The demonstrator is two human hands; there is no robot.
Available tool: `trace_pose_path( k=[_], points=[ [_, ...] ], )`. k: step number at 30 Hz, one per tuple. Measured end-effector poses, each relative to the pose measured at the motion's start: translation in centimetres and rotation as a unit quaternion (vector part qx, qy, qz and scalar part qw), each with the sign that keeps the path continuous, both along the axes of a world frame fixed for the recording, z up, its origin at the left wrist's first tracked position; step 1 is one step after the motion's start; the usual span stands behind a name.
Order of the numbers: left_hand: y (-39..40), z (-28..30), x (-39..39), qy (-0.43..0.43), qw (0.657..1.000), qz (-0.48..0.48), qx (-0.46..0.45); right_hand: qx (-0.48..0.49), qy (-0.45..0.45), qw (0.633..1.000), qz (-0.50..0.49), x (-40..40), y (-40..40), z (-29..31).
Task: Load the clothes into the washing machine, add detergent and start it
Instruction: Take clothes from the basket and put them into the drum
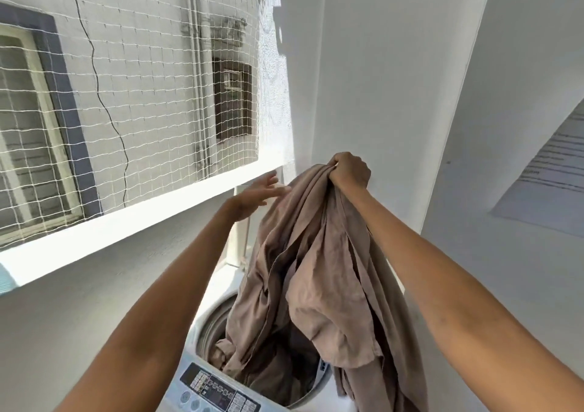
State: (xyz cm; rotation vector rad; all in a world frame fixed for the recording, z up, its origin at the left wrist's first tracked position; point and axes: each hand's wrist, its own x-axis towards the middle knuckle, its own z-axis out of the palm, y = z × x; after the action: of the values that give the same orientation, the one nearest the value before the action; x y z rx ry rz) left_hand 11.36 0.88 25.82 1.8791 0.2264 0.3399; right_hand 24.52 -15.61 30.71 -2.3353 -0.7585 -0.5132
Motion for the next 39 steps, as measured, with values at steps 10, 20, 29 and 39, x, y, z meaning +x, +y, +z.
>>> trace_pose_path(
  k=[10,20,29,39],
  points=[
    [-4.3,-4.0,4.3,-0.045,0.927,0.221,0.298,-0.173,0.085,0.963,0.19,0.8,-1.2,-4.7],
    [-2.4,-9.0,3.0,-0.085,0.954,0.252,0.141,-0.061,0.369,0.9,0.223,0.7,-8.3,-19.7],
    [-1.4,-9.7,2.2,-0.108,0.938,0.324,0.055,-0.105,0.154,0.982,-0.022,0.8,-7.6,-18.3],
    [-0.1,-4.8,3.1,-0.223,0.928,0.298,-0.006,0.191,0.037,0.981,-0.025,0.8,-3.6,1.1]
  ],
)
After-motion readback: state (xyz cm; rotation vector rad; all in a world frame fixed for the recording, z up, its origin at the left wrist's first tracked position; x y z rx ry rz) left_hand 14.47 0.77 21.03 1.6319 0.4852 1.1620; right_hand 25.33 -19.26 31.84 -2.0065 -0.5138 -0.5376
